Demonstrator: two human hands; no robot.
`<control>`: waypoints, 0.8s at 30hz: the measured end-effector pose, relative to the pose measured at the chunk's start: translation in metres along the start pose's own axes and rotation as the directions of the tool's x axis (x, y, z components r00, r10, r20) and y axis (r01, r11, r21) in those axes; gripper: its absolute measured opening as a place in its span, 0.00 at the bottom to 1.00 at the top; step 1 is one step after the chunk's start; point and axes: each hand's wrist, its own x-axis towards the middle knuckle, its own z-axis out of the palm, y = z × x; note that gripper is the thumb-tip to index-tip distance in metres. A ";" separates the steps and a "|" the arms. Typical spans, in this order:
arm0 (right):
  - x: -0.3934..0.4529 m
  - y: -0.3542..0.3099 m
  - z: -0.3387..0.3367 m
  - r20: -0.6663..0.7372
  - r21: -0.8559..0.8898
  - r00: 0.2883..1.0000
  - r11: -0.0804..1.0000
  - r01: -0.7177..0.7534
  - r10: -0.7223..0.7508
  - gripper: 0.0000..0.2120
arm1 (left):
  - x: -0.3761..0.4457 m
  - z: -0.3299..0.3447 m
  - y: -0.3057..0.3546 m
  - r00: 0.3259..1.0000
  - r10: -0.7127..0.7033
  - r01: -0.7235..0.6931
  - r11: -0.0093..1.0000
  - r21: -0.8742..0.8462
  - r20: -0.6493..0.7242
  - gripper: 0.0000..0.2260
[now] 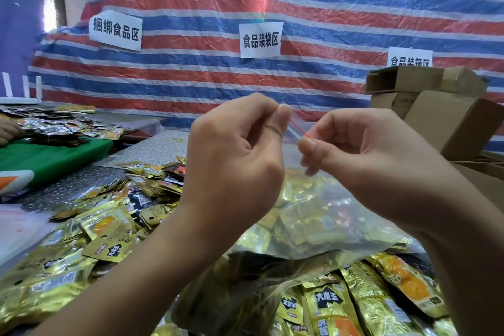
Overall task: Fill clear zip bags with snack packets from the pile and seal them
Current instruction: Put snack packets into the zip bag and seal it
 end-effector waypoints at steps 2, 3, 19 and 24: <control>0.001 0.001 -0.001 0.010 -0.005 1.000 1.000 -0.003 0.003 0.09 | 0.001 -0.002 -0.001 1.000 -0.003 0.003 1.000 -0.004 -0.013 0.13; 0.002 0.003 -0.001 0.014 -0.012 1.000 1.000 -0.004 0.004 0.09 | 0.002 -0.003 -0.003 1.000 -0.005 0.005 1.000 -0.005 -0.024 0.13; 0.010 0.034 -0.013 0.050 -0.178 0.990 0.977 -0.119 0.130 0.08 | 0.031 -0.037 -0.041 0.966 -0.080 0.087 0.996 0.018 -0.245 0.12; 0.011 0.036 -0.019 0.091 -0.223 0.991 0.972 -0.076 0.098 0.09 | 0.035 -0.041 -0.049 0.957 -0.143 0.138 0.990 -0.036 -0.252 0.12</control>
